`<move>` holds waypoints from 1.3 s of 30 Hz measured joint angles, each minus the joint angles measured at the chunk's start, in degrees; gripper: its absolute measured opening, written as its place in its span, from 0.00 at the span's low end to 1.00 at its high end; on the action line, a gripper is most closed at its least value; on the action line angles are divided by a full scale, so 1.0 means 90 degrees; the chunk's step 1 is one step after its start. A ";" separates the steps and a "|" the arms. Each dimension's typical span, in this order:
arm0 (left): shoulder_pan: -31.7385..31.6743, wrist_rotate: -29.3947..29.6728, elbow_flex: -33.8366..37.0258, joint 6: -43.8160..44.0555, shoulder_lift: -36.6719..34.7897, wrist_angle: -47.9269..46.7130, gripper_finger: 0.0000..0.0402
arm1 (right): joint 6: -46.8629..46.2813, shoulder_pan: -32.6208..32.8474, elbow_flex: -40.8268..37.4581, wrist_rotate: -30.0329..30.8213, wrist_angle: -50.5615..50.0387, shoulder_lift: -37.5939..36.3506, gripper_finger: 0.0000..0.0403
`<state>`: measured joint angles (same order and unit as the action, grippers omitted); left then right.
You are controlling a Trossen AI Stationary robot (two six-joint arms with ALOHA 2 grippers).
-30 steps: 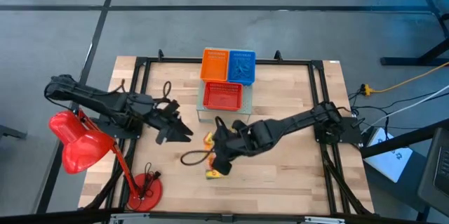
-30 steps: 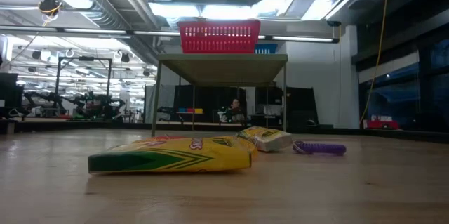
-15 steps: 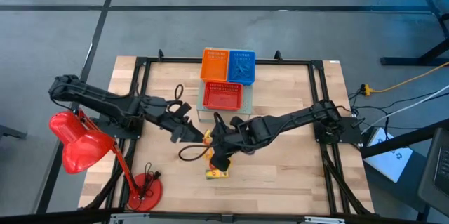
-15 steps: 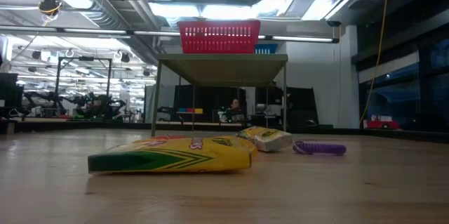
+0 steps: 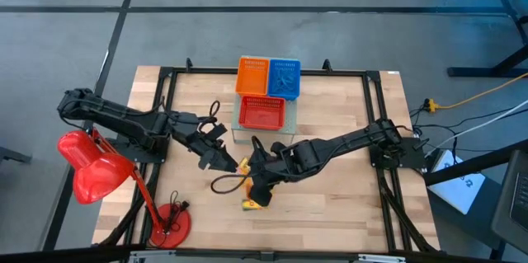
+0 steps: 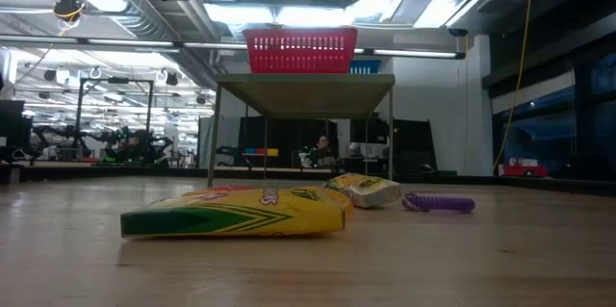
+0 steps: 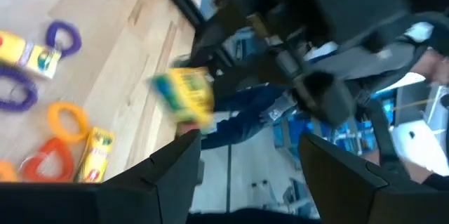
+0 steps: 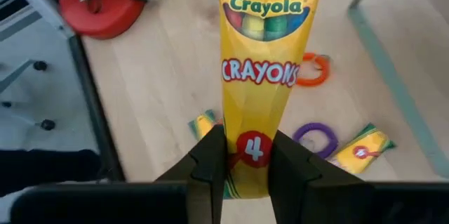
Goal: Pick & Place Office Desk Supplies
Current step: Put the yellow crayon box into the orange bin
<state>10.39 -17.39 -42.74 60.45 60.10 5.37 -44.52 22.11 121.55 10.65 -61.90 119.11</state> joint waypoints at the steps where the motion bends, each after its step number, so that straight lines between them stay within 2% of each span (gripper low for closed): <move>1: 0.0008 -0.0090 0.0008 0.0002 0.0005 -0.0035 0.60 | -0.0013 0.0040 0.0007 -0.0039 0.0024 -0.0005 0.19; 7: 0.0090 -0.0283 0.0009 -0.0005 0.0010 -0.0151 0.60 | -0.0225 0.0193 0.0008 -0.0155 0.0000 -0.0012 0.19; 39: -0.0158 0.0373 0.0009 0.0301 0.0726 0.0417 0.60 | 0.0004 -0.0066 0.0008 0.0054 0.0217 -0.0010 0.19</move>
<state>8.97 -14.03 -42.65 63.15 66.63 9.13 -44.49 21.51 121.62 11.14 -59.94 119.02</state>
